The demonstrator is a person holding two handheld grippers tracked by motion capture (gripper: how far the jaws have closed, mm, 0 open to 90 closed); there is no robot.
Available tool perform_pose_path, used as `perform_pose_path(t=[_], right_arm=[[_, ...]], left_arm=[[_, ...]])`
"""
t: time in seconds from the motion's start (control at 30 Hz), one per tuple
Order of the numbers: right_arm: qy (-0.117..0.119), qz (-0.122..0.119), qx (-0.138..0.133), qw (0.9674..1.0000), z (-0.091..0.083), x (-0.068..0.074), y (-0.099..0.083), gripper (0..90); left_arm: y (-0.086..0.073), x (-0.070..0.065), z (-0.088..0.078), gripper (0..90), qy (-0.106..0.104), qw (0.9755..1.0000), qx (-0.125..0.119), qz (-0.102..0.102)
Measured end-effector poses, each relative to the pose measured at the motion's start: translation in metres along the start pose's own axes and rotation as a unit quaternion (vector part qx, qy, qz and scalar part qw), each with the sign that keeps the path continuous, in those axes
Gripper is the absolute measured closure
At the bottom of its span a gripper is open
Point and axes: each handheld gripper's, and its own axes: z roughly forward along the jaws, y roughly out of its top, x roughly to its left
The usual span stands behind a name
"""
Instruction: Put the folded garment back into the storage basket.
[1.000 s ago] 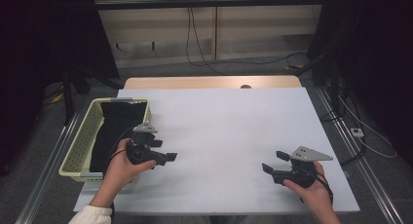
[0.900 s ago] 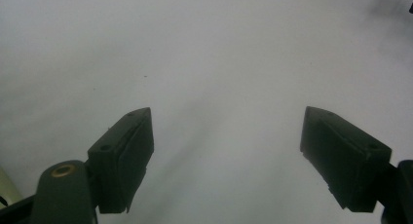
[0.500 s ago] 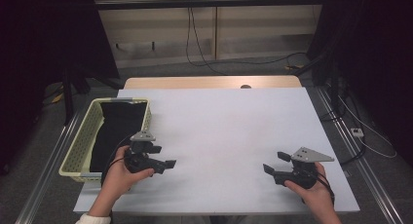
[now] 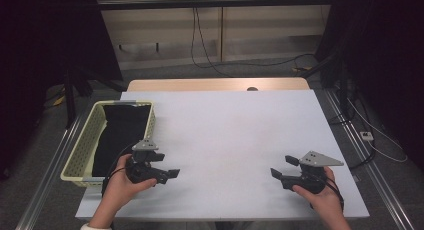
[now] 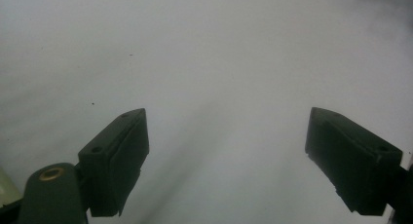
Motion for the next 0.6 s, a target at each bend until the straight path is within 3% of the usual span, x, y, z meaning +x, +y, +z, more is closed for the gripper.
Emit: perform_pose_path(t=[0.3,0.6], right_arm=[[0.001,-0.001,0.001,1.0,0.0003,0.0005,-0.0003,26.0],[0.001,0.0,0.002,1.0,0.0017,0.0006,0.0,26.0]], left_arm=[[-0.0037,-0.0032,-0.001,15.4,-0.003,0.9999,0.0,0.015],[-0.003,-0.0027,-0.0012,15.0,-0.007,0.9999,-0.005,0.006]])
